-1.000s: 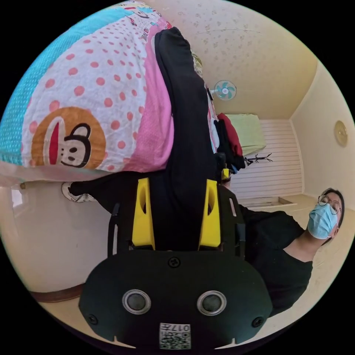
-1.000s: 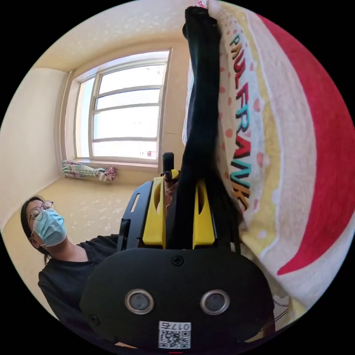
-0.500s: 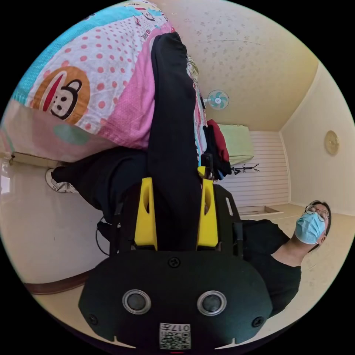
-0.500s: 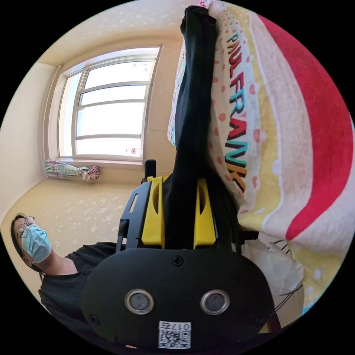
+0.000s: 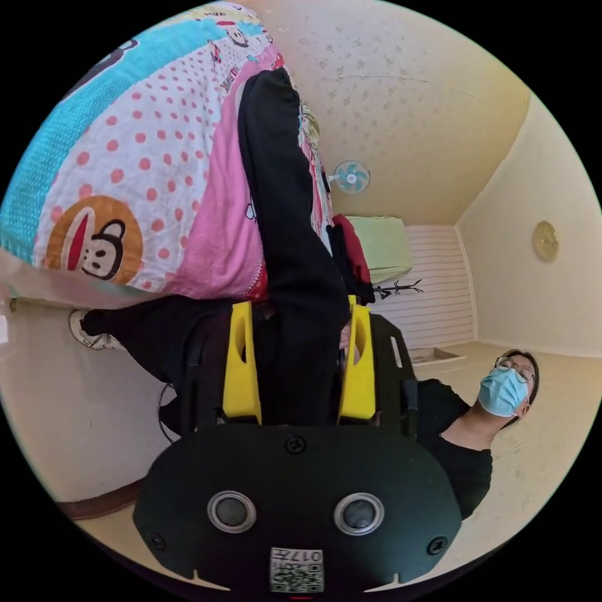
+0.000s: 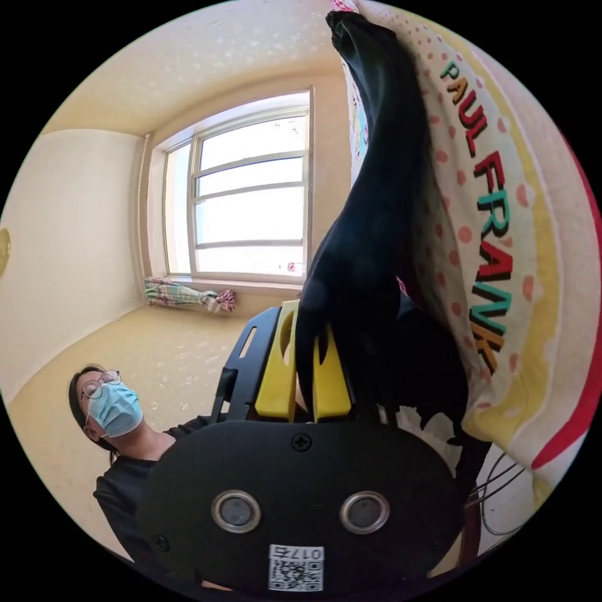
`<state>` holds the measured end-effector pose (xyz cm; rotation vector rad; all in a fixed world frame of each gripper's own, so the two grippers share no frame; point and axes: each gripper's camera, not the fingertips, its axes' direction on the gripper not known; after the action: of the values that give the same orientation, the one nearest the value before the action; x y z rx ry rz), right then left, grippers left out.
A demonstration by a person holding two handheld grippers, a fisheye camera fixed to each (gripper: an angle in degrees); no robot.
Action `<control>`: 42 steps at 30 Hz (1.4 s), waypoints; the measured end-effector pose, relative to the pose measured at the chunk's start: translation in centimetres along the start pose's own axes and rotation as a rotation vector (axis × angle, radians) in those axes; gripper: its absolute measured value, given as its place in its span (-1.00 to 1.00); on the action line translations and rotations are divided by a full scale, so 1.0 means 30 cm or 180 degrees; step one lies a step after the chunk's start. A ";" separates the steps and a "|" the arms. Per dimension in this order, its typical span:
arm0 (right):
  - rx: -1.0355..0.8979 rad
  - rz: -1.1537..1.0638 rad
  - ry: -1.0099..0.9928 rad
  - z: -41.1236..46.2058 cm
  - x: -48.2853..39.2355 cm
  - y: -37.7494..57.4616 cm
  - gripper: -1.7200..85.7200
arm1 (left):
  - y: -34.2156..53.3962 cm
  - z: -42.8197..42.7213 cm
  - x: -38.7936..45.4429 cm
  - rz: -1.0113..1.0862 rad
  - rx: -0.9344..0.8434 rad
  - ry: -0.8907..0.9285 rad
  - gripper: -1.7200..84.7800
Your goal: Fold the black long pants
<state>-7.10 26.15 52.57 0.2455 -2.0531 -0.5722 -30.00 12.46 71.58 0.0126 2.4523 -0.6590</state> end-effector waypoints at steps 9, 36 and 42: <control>-0.0273 -0.0181 -0.0234 0.077 -0.182 -0.212 -0.95 | -0.116 -0.010 -0.223 0.0018 -0.0460 0.0891 -0.42; -0.1242 -0.2233 0.0578 -0.133 -1.077 -0.638 -0.98 | -0.153 0.618 0.069 0.0324 -0.0979 0.2883 -0.77; -0.1061 -0.2586 0.0727 -0.270 -1.259 -0.792 -0.98 | -0.138 0.759 0.307 0.1328 0.0124 0.2308 -0.84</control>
<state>18.24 17.91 15.89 0.9142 -1.5499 -1.2936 -25.82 -2.92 52.43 0.8943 2.9641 -0.5736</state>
